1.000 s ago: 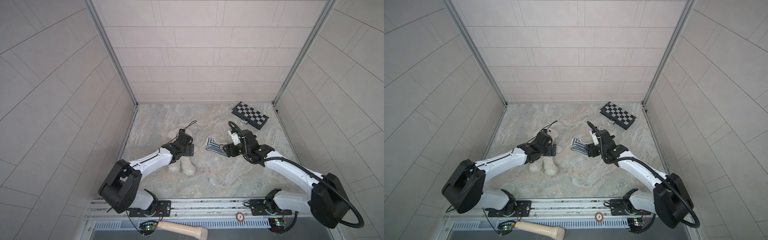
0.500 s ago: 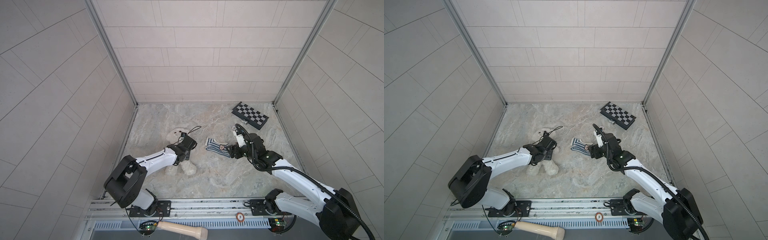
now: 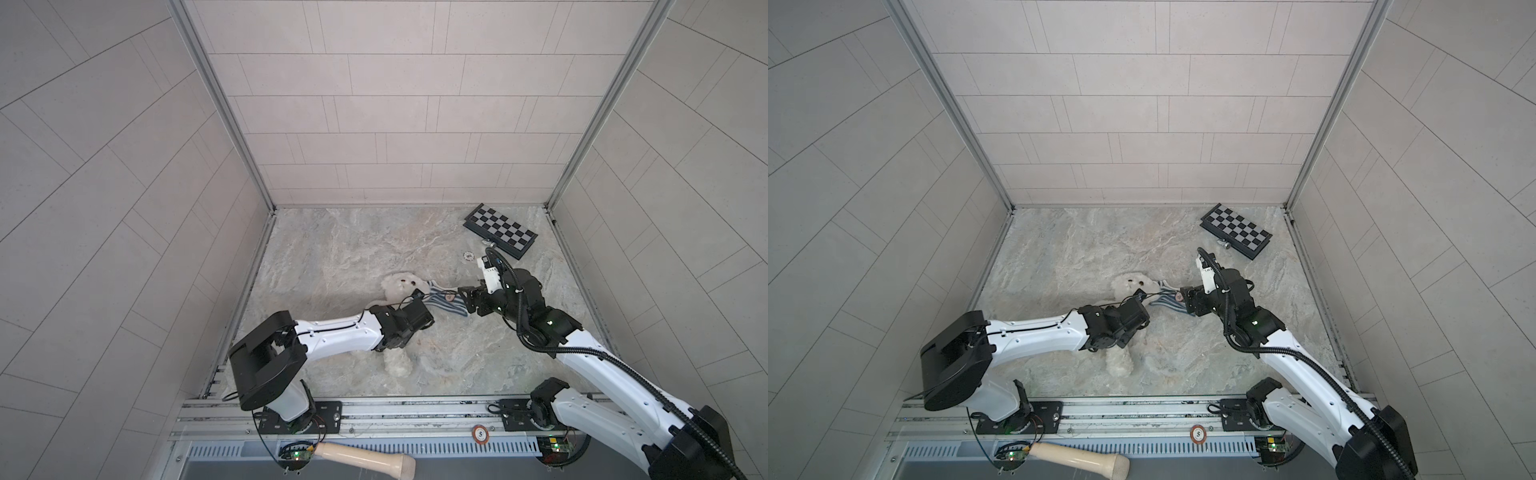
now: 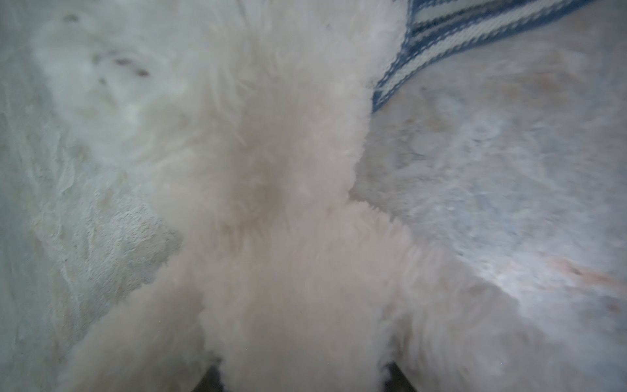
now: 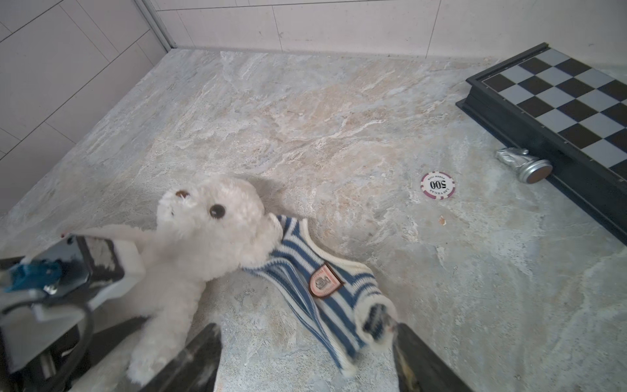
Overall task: Dress the teddy bear
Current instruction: 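Grasp and lift the bear's head with the left gripper while the right hovers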
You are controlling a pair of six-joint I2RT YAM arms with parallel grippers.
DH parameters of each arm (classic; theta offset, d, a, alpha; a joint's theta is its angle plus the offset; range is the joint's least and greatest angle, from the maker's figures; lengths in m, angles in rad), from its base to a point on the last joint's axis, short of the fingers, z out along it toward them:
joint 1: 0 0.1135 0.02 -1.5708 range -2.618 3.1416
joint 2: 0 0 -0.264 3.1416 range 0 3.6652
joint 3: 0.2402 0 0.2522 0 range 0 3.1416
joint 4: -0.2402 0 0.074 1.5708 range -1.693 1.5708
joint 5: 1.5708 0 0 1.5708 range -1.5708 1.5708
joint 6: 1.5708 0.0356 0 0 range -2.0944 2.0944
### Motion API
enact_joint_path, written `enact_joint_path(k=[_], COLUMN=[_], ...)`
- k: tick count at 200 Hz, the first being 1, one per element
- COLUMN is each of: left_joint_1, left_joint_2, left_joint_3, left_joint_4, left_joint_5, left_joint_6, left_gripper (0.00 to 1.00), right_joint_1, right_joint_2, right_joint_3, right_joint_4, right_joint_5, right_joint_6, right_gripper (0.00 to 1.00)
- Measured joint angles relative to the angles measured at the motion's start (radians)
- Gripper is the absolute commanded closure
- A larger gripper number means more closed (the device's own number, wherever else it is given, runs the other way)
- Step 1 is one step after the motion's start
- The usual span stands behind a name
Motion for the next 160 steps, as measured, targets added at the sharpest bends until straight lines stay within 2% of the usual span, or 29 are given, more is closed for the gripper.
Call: enact_joint_path(k=[30,51,80,101,129,160], left_joint_1=[-0.002,0.003,0.006,0.027,0.105,0.164], left_joint_2=[-0.008,-0.068,-0.211,-0.243,-0.163,-0.039], left_joint_3=[-0.001,-0.002,0.036,0.122,0.231,0.249], left_joint_4=[-0.021,-0.059,-0.131,-0.148,-0.148,-0.154], left_joint_5=[0.029,0.061,0.124,0.180,0.244,0.285], left_joint_6=[0.014,0.012,-0.019,-0.063,-0.113,-0.115], left_gripper=[0.12,0.01,0.00,0.01,0.01,0.00], right_joint_1=[-0.031,-0.051,-0.077,-0.091,-0.102,-0.109], right_joint_2=[0.018,0.042,0.065,0.077,0.079,0.078], right_joint_3=[-0.033,-0.046,-0.065,-0.077,-0.090,-0.100], right_joint_4=[0.024,0.052,0.090,0.114,0.129,0.147], right_joint_5=[-0.003,-0.016,-0.047,-0.064,-0.084,-0.095], right_joint_6=[0.000,-0.001,0.000,0.000,0.000,0.002], right_gripper=[0.19,0.19,0.19,0.19,0.19,0.19])
